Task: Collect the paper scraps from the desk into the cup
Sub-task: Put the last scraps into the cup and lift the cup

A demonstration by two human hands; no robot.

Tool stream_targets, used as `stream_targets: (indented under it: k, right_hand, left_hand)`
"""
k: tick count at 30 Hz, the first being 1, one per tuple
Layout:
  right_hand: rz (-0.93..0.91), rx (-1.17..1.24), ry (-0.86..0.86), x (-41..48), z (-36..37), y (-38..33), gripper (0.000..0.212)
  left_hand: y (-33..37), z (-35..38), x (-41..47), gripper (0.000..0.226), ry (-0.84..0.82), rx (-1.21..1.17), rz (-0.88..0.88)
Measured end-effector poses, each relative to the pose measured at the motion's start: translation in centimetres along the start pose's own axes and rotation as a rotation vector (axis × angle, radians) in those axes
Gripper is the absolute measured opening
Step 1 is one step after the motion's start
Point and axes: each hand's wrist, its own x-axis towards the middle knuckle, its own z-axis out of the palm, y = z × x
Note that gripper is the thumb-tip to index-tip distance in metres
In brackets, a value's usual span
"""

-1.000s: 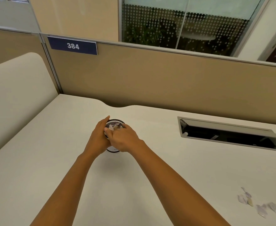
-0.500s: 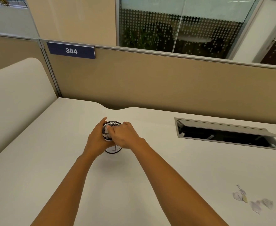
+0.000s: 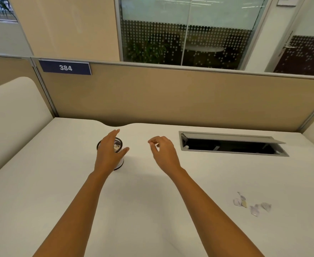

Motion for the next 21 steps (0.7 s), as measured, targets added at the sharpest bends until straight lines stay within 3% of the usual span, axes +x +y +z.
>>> stream_targets:
  k: [7, 21]
  right_hand:
    - [0.23, -0.056, 0.122, -5.4, -7.5, 7.6, 0.023]
    - [0.503, -0.526, 0.041, -14.7, -19.1, 22.2, 0.044]
  left_hand:
    - [6.3, 6.5, -4.9, 0.044, -0.055, -0.055, 0.109]
    - [15.8, 24.1, -14.5, 0.046, -0.542, 0.093, 0.263]
